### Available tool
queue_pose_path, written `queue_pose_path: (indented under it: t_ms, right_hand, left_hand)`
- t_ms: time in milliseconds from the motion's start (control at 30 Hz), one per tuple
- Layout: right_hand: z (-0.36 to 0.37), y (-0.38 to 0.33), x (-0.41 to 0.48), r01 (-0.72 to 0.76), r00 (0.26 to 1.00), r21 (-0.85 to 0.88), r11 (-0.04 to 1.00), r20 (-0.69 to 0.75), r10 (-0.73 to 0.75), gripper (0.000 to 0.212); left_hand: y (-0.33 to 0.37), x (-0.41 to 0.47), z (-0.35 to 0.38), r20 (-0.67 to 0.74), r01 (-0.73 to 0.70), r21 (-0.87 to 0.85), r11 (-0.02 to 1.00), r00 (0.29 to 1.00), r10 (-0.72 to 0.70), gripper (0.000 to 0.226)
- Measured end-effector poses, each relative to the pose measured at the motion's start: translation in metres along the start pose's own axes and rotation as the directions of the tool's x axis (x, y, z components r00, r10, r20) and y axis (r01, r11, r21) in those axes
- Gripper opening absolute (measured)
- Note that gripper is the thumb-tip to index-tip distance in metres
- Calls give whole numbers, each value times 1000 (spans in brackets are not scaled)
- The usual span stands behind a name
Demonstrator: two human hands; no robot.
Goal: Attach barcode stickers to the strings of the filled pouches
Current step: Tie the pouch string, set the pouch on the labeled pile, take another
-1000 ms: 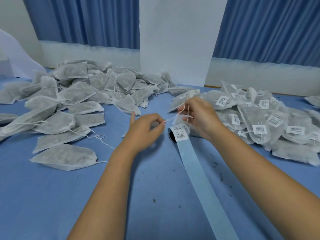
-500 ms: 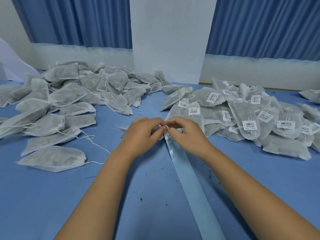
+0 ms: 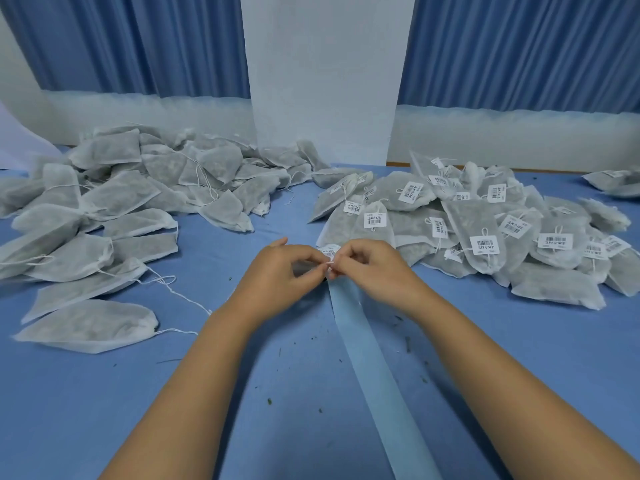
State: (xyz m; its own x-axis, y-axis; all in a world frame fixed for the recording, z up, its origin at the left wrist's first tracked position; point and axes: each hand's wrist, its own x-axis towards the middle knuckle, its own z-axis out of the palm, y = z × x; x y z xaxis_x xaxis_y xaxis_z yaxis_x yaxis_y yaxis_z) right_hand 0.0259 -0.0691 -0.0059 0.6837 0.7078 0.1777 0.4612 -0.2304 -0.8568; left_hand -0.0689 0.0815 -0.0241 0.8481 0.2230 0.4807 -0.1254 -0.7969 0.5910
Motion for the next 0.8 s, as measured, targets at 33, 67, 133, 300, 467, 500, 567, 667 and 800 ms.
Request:
queue_pose_path:
  t_ms: [33,67,133,300,467,500,567,667,800]
  right_hand:
    - [-2,-2,0,-42,998,65,997,41,40,16]
    - [-4,-4,1,-92,993,127,988,87,81,16]
    - [-7,-7,0,-177,976,211,961,165,143,15]
    - [-8,-1,0,-83,995,189,978,78,69,13]
    - [-6,4,2,178,977,110,978,-137,-163,11]
    - [-5,5,3,215,964,75,974,-173,-200,12]
    - [-4,10,4,246,945,41,968,-232,-230,9]
    - [-4,17,5,267,926,-7,964,-275,-258,4]
    - [4,17,-1,324,908,-253,911,-189,-375,10]
  left_hand:
    - [1,0,0,1,15,-45,999,1000,-15,12]
    - [2,-1,0,-2,28,-63,998,1000,-28,11]
    - [2,0,-2,2,53,-65,996,999,-53,8]
    - [6,-3,-8,44,151,-147,978,988,-146,10]
    - [12,-3,-18,264,309,-376,873,939,-219,13]
    - [13,-4,-20,310,312,-429,848,932,-186,14]
    - [16,-5,-22,348,305,-503,809,928,-133,17]
    - [17,-6,-23,266,294,-542,787,949,-171,14]
    - [21,-4,-22,142,274,-682,678,959,-244,29]
